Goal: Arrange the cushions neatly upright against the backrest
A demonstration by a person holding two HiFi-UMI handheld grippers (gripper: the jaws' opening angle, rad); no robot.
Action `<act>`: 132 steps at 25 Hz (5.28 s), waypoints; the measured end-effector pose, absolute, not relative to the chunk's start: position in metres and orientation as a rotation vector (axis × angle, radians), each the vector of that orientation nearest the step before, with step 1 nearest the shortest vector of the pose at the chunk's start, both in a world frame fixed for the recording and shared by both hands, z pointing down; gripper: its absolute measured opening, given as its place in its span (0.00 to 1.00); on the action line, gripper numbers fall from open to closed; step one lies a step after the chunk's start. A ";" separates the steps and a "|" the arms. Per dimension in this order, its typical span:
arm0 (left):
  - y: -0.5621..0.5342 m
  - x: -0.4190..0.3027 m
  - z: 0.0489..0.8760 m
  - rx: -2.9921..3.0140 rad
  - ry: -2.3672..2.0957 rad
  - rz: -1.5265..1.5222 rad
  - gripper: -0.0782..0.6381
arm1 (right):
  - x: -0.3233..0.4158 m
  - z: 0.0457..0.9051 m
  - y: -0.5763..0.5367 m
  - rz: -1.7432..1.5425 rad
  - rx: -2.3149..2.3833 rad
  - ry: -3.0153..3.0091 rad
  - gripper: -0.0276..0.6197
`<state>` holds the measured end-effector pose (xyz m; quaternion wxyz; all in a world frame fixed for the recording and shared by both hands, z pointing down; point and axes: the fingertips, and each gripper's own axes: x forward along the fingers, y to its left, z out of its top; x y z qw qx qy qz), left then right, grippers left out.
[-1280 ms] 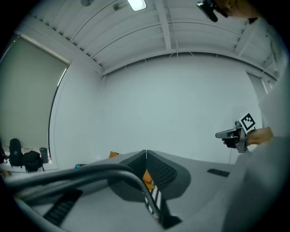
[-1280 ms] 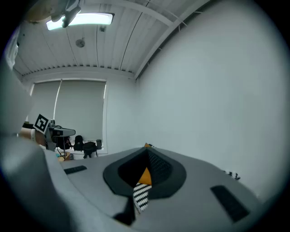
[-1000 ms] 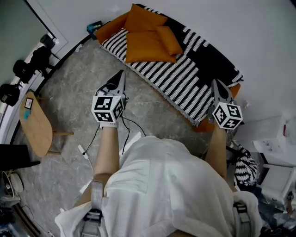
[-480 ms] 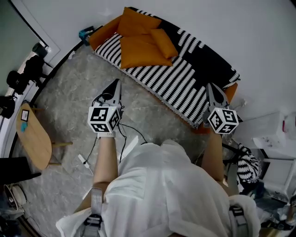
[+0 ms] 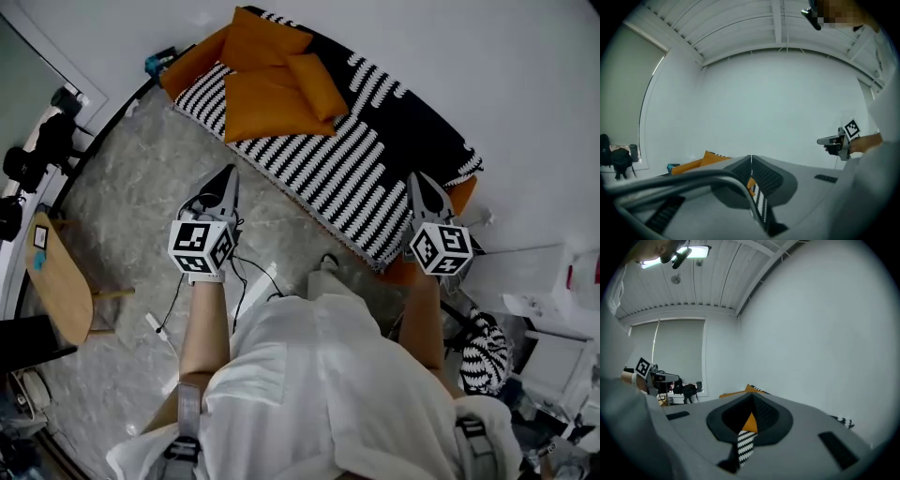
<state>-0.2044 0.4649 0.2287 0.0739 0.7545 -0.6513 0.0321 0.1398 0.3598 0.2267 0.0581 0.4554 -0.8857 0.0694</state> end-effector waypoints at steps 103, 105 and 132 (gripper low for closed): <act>-0.102 0.016 0.651 2.655 0.106 2.005 0.21 | 0.132 0.678 -0.034 0.426 0.723 -1.729 0.11; -0.078 0.072 0.653 2.709 0.131 1.925 0.20 | 0.186 0.677 -0.008 0.426 0.747 -1.667 0.11; 0.006 0.307 0.796 2.429 0.028 1.703 0.22 | 0.432 0.811 0.071 0.528 0.836 -1.338 0.16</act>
